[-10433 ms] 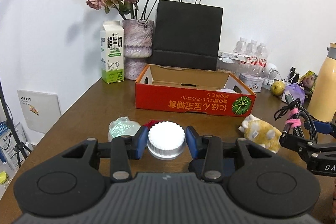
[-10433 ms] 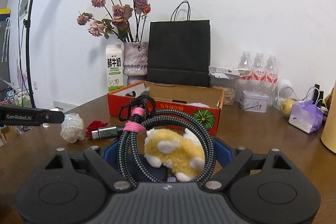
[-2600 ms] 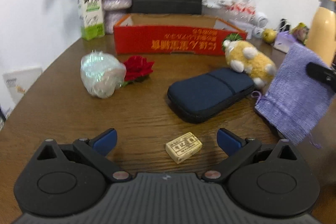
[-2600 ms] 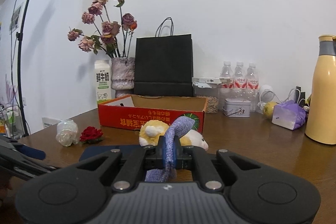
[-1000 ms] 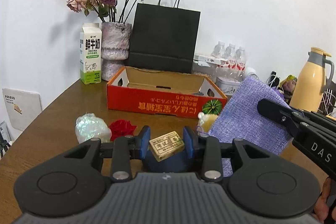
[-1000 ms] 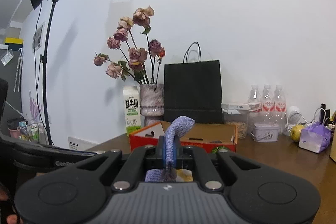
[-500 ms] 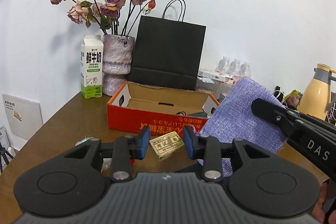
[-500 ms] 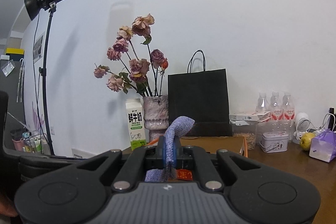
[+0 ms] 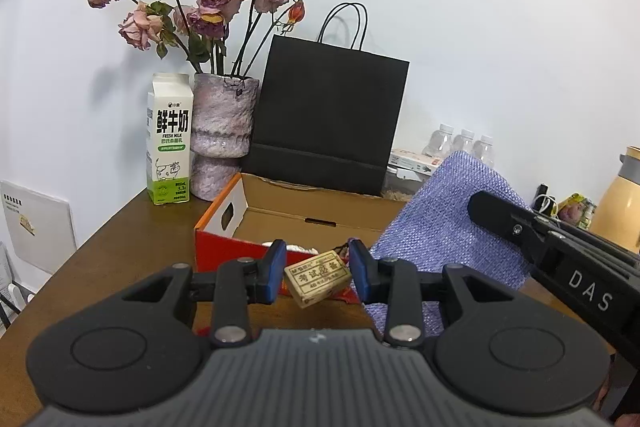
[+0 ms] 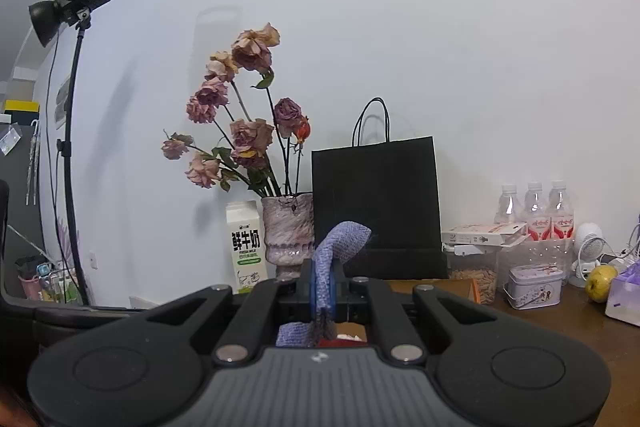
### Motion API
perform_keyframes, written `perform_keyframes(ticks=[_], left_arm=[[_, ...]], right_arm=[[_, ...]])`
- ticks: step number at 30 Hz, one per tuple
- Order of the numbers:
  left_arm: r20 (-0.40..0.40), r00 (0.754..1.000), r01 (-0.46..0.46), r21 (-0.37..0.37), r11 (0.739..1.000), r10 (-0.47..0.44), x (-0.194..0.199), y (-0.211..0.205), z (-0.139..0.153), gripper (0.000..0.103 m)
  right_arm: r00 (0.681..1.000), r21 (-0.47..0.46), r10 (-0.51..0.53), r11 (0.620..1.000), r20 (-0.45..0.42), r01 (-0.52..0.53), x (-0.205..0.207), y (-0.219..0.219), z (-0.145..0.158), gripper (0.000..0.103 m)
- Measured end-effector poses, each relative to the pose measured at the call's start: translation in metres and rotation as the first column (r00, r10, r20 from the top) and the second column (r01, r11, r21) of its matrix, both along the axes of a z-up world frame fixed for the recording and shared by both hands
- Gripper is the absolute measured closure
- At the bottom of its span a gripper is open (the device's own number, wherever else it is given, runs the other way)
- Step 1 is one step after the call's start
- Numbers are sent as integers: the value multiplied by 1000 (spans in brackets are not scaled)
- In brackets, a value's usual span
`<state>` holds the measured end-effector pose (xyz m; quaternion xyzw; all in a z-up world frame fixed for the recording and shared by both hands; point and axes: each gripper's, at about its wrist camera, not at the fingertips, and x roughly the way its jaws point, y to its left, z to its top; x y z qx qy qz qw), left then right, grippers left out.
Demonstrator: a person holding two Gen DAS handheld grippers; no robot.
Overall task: Organize objects
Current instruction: 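Carry the beige box and lavender bag with both grippers over the red box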
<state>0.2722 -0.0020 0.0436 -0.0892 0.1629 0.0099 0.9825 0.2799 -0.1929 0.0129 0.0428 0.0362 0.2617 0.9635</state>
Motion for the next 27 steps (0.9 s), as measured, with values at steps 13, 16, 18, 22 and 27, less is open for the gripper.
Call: perform_keyframes(ticks=[13, 16, 18, 22, 27], left_arm=[[19, 999, -35, -13, 999, 35, 55, 4, 5, 68], [26, 999, -40, -16, 999, 41, 68, 5, 6, 68], [26, 999, -45, -20, 999, 45, 77, 7, 6, 68], [25, 998, -57, -29, 998, 57, 97, 11, 7, 68], [27, 998, -62, -30, 998, 63, 121, 15, 8, 68]], right_arm=[[1000, 26, -6, 1000, -20, 7, 64, 9, -2, 98], [1000, 24, -7, 1000, -19, 8, 77, 11, -2, 98], [1000, 26, -6, 1000, -23, 7, 87, 13, -2, 97], [999, 27, -9, 1000, -31, 10, 106, 18, -2, 97], [1000, 28, -14, 1000, -28, 14, 127, 24, -1, 98]])
